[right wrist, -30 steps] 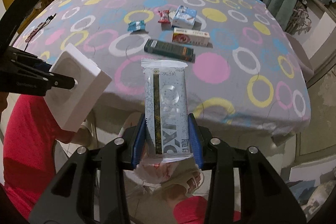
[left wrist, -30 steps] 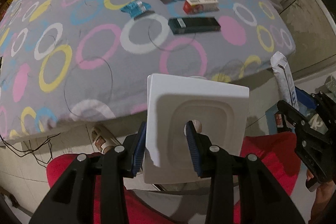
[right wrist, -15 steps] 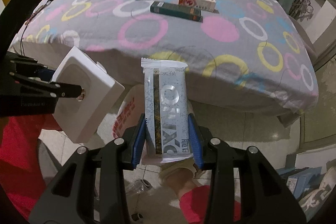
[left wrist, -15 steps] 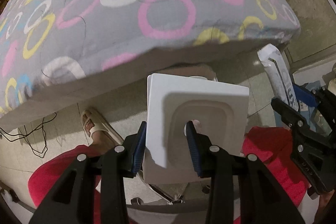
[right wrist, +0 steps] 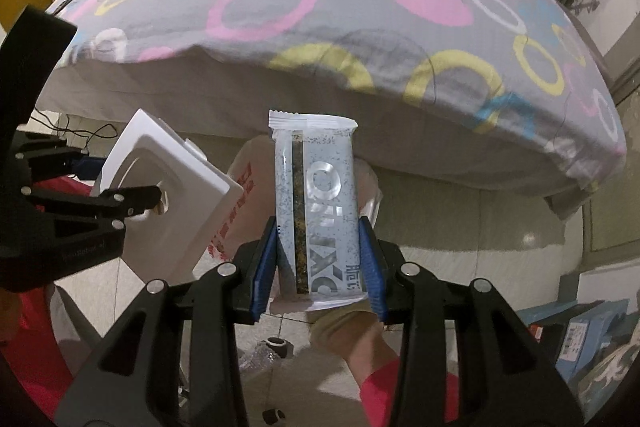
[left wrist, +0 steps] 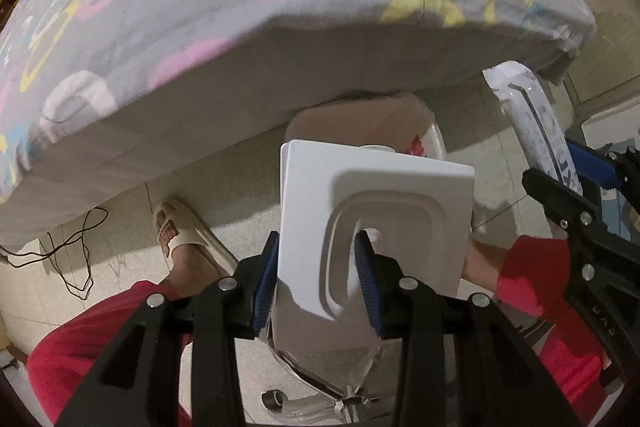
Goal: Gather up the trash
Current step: 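Carry the white box and silver wrapper over the white plastic bag, then open the left tool and right tool to drop both items into the bag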
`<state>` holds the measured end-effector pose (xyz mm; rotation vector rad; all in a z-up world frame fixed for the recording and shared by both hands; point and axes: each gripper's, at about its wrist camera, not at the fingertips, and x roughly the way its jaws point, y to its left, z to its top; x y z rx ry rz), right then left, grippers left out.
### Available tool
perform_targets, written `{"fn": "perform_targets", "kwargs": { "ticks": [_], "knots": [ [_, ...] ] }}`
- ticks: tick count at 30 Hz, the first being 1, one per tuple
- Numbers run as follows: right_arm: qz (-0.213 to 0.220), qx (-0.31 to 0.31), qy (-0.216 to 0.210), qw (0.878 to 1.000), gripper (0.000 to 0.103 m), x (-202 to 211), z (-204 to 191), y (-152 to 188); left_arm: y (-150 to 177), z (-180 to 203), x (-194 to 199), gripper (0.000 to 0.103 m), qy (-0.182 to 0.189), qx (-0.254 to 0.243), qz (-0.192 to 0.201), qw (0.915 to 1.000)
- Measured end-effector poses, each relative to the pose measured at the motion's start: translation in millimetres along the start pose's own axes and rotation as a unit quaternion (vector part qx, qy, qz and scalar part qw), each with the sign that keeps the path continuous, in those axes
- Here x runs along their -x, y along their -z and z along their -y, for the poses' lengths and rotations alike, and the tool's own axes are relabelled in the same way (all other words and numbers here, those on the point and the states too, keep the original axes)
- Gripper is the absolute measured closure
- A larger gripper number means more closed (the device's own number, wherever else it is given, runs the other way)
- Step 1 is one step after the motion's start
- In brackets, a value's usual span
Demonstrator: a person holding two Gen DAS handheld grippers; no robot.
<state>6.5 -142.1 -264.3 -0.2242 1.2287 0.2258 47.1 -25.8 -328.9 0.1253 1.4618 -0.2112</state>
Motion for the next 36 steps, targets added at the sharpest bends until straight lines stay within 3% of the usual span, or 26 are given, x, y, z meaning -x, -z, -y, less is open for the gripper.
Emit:
{"fn": "perform_targets", "kwargs": {
  "ticks": [36],
  "knots": [
    [-0.107,-0.078,-0.028,0.991,0.065,-169.9,20.6,18.2,-19.0,1.3,-146.3,0.066,-0.022,0.048,-0.104,0.9932]
  ]
}}
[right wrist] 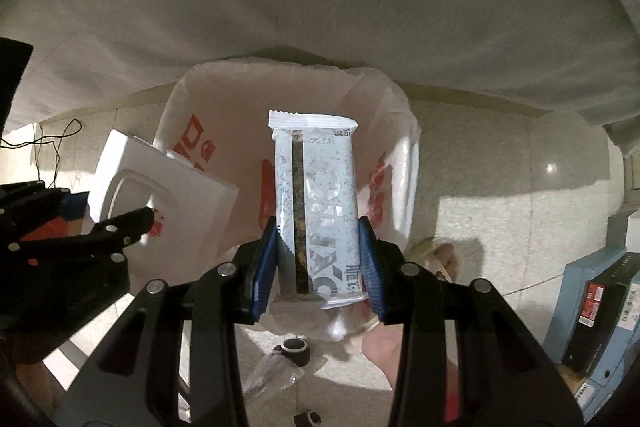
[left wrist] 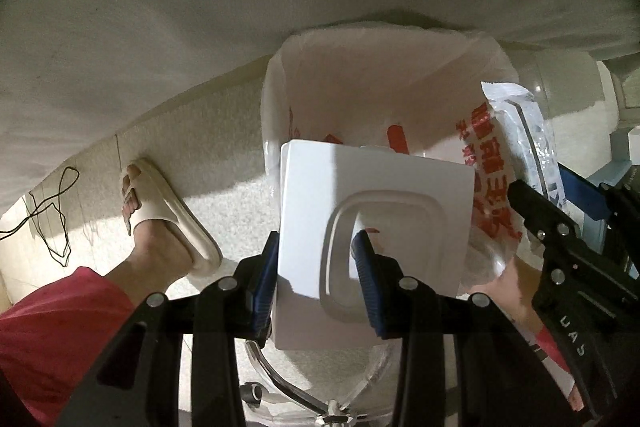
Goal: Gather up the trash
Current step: 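Open the left tool and right tool to drop both items into the bag, then raise both tools back over the bed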
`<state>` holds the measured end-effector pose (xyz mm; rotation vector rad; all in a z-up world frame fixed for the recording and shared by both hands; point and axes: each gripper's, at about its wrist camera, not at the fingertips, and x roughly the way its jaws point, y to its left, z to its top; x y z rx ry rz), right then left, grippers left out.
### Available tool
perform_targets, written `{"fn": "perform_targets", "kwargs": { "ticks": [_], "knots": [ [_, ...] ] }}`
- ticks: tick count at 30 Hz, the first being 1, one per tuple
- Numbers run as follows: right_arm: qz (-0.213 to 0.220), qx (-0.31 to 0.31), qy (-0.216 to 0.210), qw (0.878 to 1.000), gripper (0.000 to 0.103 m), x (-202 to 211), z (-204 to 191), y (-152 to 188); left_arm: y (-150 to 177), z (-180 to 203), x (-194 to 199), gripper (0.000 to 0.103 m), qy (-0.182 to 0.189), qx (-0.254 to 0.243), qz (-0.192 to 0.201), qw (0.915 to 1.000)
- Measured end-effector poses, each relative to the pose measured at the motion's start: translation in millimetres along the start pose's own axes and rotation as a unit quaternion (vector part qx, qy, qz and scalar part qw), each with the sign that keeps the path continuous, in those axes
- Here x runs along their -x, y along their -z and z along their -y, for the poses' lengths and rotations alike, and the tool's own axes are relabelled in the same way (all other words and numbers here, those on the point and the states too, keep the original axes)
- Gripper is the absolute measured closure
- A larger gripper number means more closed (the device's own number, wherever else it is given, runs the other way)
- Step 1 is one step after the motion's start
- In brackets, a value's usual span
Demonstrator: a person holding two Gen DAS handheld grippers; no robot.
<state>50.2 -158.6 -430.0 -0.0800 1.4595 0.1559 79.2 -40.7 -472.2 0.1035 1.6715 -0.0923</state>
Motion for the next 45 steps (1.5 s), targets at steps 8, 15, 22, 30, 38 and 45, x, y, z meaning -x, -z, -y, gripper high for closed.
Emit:
{"fn": "perform_targets", "kwargs": {
  "ticks": [8,15,22,30,38,45],
  "knots": [
    [-0.018,-0.007,-0.015,1.0,0.065,-20.6,5.7,-7.9,-10.3,3.1,-15.5,0.066,0.003,0.011,-0.011,0.9999],
    [-0.035,-0.018,-0.03,0.999,0.058,-35.0,7.6,-10.0,-17.4,0.8,-25.9,0.04,-0.005,0.026,-0.03,0.9992],
    [-0.032,-0.027,-0.029,0.999,0.052,-33.8,11.0,-8.0,-18.5,-0.4,-24.7,0.039,-0.003,0.031,-0.028,0.9991],
    [-0.027,-0.023,-0.03,0.999,0.052,-35.5,11.5,-4.2,-17.9,-1.4,-23.2,0.038,-0.005,0.026,-0.026,0.9993],
    [-0.018,-0.016,-0.028,0.999,0.05,-17.3,6.6,-7.0,-13.7,-4.5,-7.5,0.033,-0.009,0.024,-0.018,0.9995],
    [0.032,-0.01,-0.033,0.999,0.036,51.9,8.2,-2.4,7.1,-22.1,49.1,0.023,-0.01,0.025,-0.006,0.9996]
  ]
}}
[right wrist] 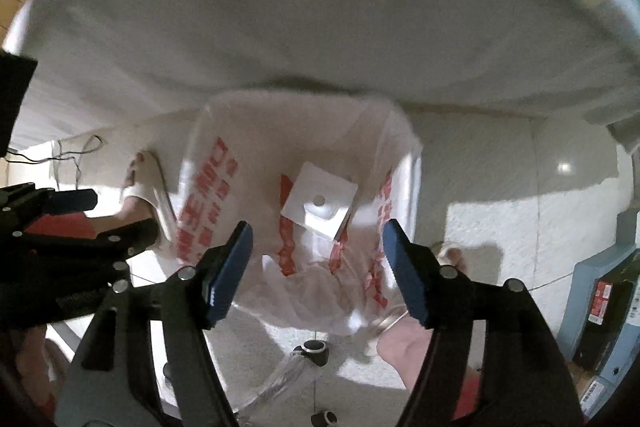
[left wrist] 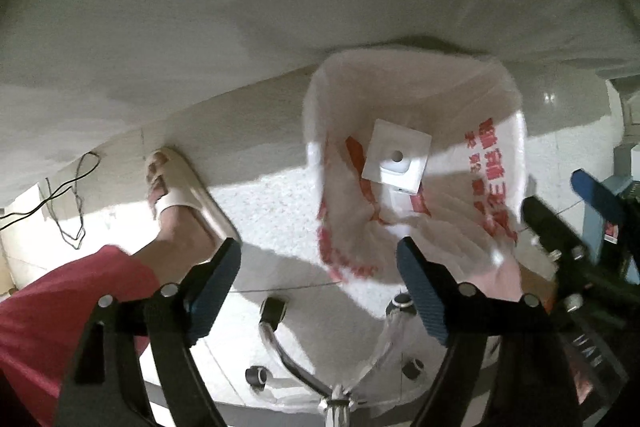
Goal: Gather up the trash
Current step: 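Raise both tools back over the bed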
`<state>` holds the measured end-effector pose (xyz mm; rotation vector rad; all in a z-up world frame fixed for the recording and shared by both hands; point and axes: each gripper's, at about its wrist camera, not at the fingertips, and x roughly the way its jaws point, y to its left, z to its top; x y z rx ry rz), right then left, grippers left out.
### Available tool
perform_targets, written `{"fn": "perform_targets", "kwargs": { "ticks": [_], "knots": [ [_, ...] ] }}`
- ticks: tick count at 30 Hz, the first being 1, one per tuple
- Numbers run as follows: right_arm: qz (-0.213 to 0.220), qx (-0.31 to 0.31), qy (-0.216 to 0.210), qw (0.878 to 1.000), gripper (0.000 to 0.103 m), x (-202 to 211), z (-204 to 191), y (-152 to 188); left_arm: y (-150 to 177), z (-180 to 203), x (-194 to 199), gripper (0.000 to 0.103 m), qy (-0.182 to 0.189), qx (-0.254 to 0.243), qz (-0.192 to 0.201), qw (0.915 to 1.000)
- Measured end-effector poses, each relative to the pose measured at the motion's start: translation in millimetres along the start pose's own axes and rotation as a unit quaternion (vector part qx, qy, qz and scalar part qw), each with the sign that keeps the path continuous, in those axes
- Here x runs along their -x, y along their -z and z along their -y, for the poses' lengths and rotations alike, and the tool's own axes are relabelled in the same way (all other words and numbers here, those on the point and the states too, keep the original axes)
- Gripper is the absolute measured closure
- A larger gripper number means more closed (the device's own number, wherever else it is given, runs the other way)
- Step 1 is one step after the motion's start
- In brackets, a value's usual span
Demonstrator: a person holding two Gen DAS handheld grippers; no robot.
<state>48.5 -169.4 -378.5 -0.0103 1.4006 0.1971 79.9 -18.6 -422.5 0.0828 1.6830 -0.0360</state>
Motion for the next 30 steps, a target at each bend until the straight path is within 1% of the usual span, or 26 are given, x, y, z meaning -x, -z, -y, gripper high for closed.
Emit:
{"fn": "perform_targets", "kwargs": {
  "ticks": [2,3,4,7,8,9,11,13,15,17,18,19,21,23,24,26,27,29,30],
  "knots": [
    [0.021,0.005,-0.002,1.0,0.029,28.2,-0.2,1.7,7.4,-8.5,22.4,0.021,0.014,0.004,0.009,0.9998],
    [0.032,0.009,-0.006,0.999,0.021,43.9,-1.1,2.7,12.7,-14.7,37.5,0.02,0.019,0.006,0.019,0.9996],
    [0.041,0.015,-0.009,0.999,0.016,57.1,-0.8,3.9,17.2,-20.2,51.8,0.02,0.022,0.005,0.028,0.9994],
    [0.069,0.046,-0.004,0.997,0.011,102.1,0.6,5.6,26.7,-37.9,97.2,0.018,0.034,-0.007,0.058,0.9977],
    [0.076,0.059,0.001,0.995,0.01,114.4,0.4,4.9,28.1,-46.0,117.7,0.016,0.034,-0.015,0.073,0.9966],
    [0.087,0.08,0.009,0.993,0.01,133.7,0.5,3.5,27.2,-50.7,129.9,0.014,0.032,-0.019,0.081,0.996],
    [0.108,0.102,0.024,0.989,0.01,157.0,0.3,-0.2,25.3,-64.8,168.2,0.013,0.023,-0.028,0.111,0.9931],
    [0.133,0.127,0.038,0.982,0.01,189.9,0.2,-6.5,22.5,-73.4,197.4,0.009,0.016,-0.036,0.137,0.9898],
    [0.156,0.144,0.039,0.976,0.01,218.2,-0.5,-14.1,17.1,-81.8,225.4,0.008,0.008,-0.043,0.154,0.987],
    [0.182,0.162,0.034,0.969,0.009,246.4,-2.2,-24.2,9.0,-86.7,248.4,0.008,0.013,-0.055,0.159,0.9857],
    [0.193,0.179,0.027,0.964,0.006,263.9,-5.3,-33.6,2.8,-89.1,260.4,0.008,0.022,-0.064,0.157,0.9852],
    [0.198,0.186,0.03,0.962,0.006,273.0,-4.4,-40.4,-3.7,-91.0,271.4,0.008,0.026,-0.068,0.158,0.9848],
    [0.205,0.193,0.038,0.959,0.007,294.6,-6.2,-61.1,-18.2,-92.1,293.4,0.008,0.018,-0.079,0.168,0.9824],
    [0.214,0.188,0.021,0.958,0.007,317.4,-5.7,-89.4,-38.2,-86.6,311.7,0.008,0.007,-0.114,0.175,0.978],
    [0.219,0.182,0.015,0.959,0.007,323.1,-4.8,-97.6,-44.9,-84.2,316.4,0.008,0.006,-0.126,0.175,0.9764],
    [0.226,0.165,0.0,0.96,0.006,335.5,-2.5,-124.2,-64.3,-77.5,322.7,0.008,-0.004,-0.151,0.175,0.9729],
    [0.229,0.158,-0.004,0.961,0.006,340.0,-1.2,-143.7,-76.6,-73.8,324.7,0.008,-0.009,-0.165,0.174,0.9709],
    [0.229,0.156,0.002,0.961,0.006,344.8,-1.2,-170.3,-102.9,-66.0,326.0,0.008,-0.01,-0.192,0.166,0.9673],
    [0.229,0.157,0.006,0.961,0.006,344.2,-1.7,-180.3,-110.1,-64.5,325.1,0.008,-0.006,-0.198,0.162,0.9667]
  ]
}}
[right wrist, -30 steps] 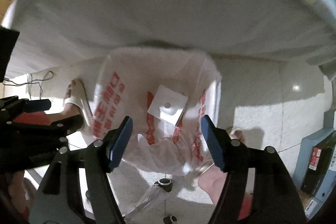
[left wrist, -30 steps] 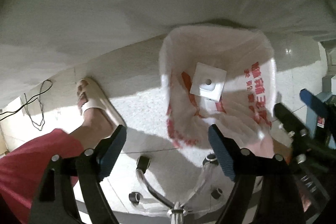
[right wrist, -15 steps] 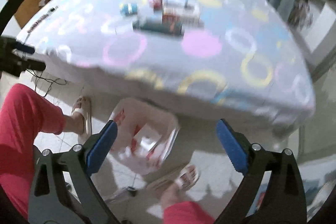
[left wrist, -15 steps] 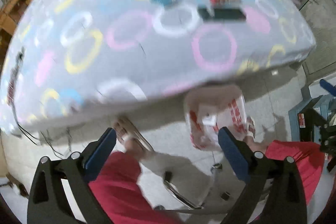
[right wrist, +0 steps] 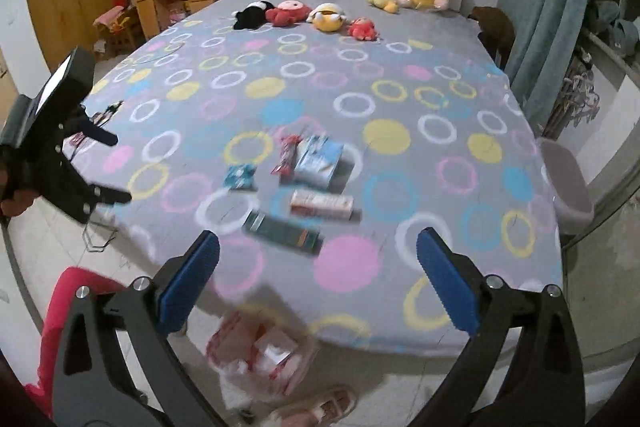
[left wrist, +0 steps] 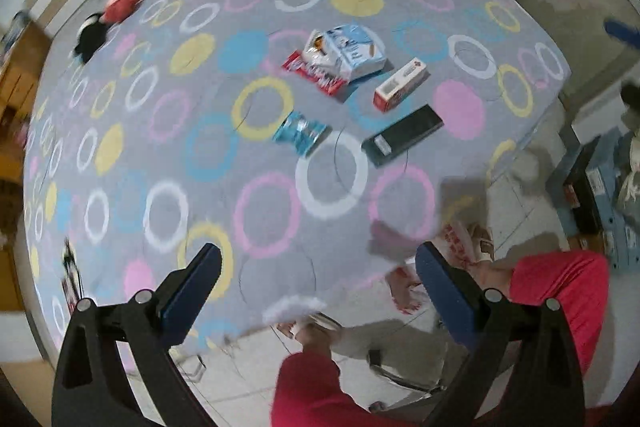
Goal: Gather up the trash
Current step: 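Raise both tools back over the bed, then grasp the teal wrapper with the left tool while the right tool grasps the blue milk carton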
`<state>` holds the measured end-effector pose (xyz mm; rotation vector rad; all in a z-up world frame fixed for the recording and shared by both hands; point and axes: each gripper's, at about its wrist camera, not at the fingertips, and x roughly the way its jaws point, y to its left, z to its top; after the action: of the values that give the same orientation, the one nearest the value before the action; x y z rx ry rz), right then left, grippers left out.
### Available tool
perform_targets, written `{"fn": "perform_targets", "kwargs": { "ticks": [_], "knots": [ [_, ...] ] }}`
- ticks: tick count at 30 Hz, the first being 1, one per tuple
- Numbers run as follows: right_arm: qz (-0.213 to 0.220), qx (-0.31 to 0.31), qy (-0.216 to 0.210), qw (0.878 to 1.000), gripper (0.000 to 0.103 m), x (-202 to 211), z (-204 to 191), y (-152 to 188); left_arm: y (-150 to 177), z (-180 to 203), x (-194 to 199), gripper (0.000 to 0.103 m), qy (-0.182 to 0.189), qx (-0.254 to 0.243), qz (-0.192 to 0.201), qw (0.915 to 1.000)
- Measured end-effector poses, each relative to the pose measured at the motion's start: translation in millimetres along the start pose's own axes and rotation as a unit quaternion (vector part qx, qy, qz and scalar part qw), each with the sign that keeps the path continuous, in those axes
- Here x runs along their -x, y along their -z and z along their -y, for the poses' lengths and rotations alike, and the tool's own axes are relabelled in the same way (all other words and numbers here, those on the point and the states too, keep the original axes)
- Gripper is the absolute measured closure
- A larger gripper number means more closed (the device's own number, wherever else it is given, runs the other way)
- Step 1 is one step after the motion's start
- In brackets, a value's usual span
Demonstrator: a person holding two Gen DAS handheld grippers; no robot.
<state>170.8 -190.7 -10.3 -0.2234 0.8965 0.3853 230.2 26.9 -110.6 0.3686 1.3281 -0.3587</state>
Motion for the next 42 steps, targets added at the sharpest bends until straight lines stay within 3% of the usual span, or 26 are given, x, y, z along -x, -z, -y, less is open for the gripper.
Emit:
{"fn": "perform_targets", "kwargs": {
  "ticks": [4,9,15,22,29,42],
  "knots": [
    [-0.014,-0.007,-0.004,1.0,0.006,-32.3,13.4,-33.5,-36.2,-11.0,-26.7,0.008,0.036,-0.003,-0.021,0.9991],
    [-0.049,-0.025,-0.033,0.998,0.006,-75.1,20.0,-63.6,-63.4,-20.3,-57.2,0.008,0.049,0.008,-0.037,0.9981],
    [-0.094,-0.041,-0.049,0.994,0.006,-129.9,13.7,-83.2,-88.4,-17.5,-94.4,0.008,0.057,-0.014,-0.053,0.9968],
    [-0.142,-0.07,-0.063,0.985,0.007,-203.8,6.4,-87.3,-97.9,-25.0,-139.9,0.008,0.056,-0.029,-0.07,0.9955],
    [-0.181,-0.095,-0.041,0.978,0.007,-277.6,10.7,-86.6,-103.0,-30.1,-172.1,0.008,0.05,-0.043,-0.08,0.9946],
    [-0.203,-0.116,-0.003,0.972,0.007,-341.5,22.0,-79.6,-105.6,-38.7,-209.2,0.011,0.052,-0.044,-0.074,0.9949]
  ]
}}
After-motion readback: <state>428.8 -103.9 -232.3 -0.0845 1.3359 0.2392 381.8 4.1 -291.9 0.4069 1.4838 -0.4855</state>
